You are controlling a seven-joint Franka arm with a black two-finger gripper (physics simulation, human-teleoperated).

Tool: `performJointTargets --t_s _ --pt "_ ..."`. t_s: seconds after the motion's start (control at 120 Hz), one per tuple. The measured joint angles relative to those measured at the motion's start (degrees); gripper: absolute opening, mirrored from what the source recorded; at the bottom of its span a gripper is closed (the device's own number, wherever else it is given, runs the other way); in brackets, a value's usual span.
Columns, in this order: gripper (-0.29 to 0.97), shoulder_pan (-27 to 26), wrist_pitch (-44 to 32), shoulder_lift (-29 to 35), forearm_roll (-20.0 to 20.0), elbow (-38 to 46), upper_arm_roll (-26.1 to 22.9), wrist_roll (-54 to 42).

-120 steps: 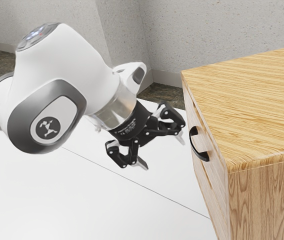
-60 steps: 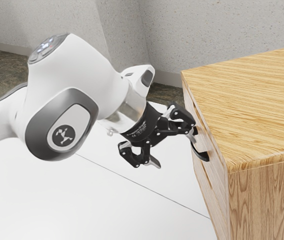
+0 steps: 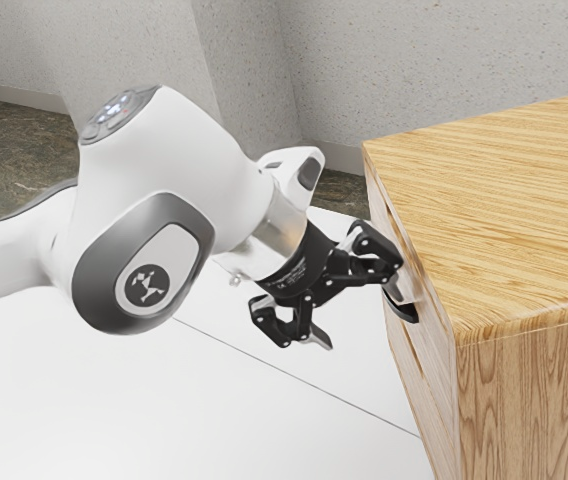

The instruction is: Pull the drawer handle with one arm to open the drawer

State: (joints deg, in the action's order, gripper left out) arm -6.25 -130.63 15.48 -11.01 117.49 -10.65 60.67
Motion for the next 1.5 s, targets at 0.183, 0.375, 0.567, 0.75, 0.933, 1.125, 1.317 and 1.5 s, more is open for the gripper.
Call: performJointTargets --t_s 0.183,0.375,0.567,0.75,0.933,1.125,1.317,1.5 --pt "0.68 0.02 0.09 0.70 -0.54 1.19 0.33 -0.17" --pt "0.68 -0.03 0.45 2.69 -0.85 2.79 1.32 -0.29" --pt "0.68 -0.03 1.92 4.57 -0.89 4.24 2.99 -0.39" --pt "0.68 0.00 3.26 6.69 -0.90 6.03 4.15 -0.46" --pt "0.68 -0.03 4.39 8.54 -0.78 7.54 5.59 -0.51" --pt "0.68 -0.02 5.31 10.98 -0.72 9.34 7.54 -0.54" --pt "0.68 0.07 5.64 13.23 -1.13 11.55 7.82 -0.56" --pt "0.68 -0.03 6.03 16.43 -0.95 13.96 9.23 -0.58"
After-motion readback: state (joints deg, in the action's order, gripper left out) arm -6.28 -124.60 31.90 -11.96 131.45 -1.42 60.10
